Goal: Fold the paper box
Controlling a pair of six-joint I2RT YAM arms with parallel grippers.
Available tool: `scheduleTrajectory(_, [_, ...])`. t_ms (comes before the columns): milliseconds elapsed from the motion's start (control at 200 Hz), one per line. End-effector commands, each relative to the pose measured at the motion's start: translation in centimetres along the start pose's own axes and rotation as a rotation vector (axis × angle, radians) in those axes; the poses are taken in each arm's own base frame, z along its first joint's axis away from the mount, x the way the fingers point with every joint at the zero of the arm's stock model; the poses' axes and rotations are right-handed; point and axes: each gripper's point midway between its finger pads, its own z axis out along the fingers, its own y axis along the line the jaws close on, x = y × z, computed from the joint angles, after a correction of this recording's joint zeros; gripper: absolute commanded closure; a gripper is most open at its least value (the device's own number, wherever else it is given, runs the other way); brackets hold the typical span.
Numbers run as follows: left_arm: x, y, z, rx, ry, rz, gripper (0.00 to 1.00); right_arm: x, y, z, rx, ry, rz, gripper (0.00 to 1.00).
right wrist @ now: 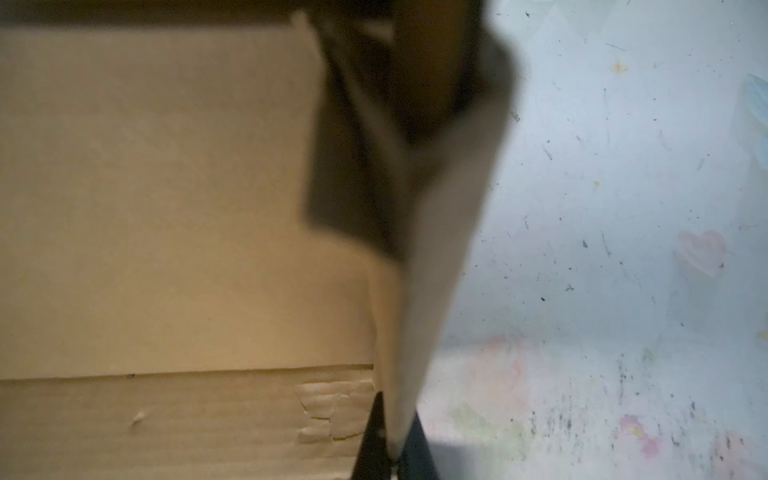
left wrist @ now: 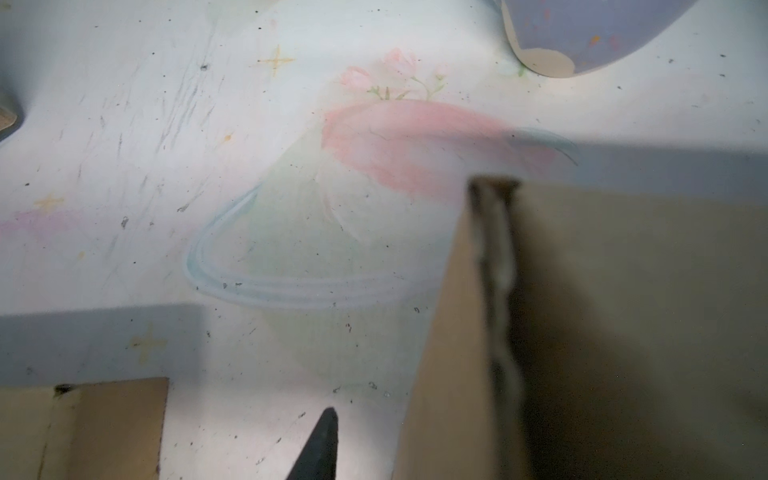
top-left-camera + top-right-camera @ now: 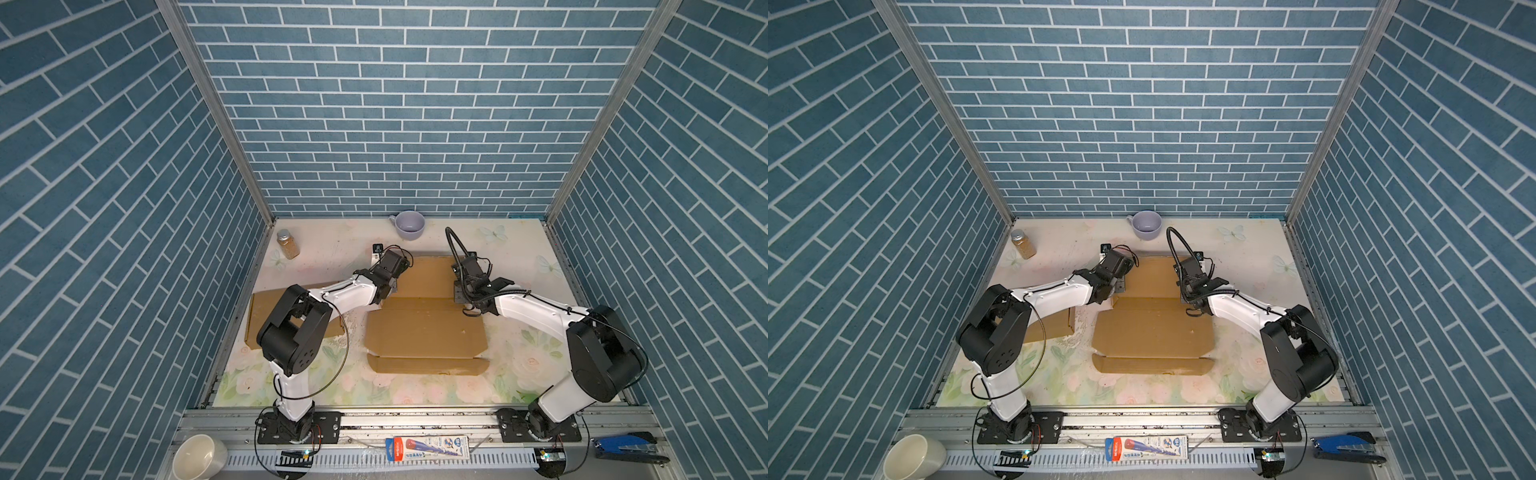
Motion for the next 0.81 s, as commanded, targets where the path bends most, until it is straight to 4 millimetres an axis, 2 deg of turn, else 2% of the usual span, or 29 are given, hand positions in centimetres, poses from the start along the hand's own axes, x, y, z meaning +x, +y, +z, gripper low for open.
scheduleTrajectory(0, [0.0,-2.0,-2.0,0.132,0.03,0.015,0.62,-1.8,2.0,-0.6,-0.086,0.002,0.018,1.0])
scheduleTrajectory(240, [-0.6,-2.1,-4.1,0.24,0.064,0.025,0.49,-0.6,1.9,-1.0,-0.21,0.196,0.084,1.0])
scheduleTrajectory(510, [-2.0,-4.5,-7.7,0.431,0.072,0.063,0.31,2.5,2.5,-2.7,-0.26,0.477,0.007,1.0])
scheduleTrajectory(675, [-1.6,-4.7,-8.6,0.471,0.113,0.075,0.29,4.1,2.2,-3.9,-0.264,0.593,-0.05,1.0])
scheduleTrajectory(800, [-2.8,-3.7,-10.3,0.477,0.093,0.099,0.29,5.4,0.8,-5.1,-0.232,0.698,-0.179,1.0])
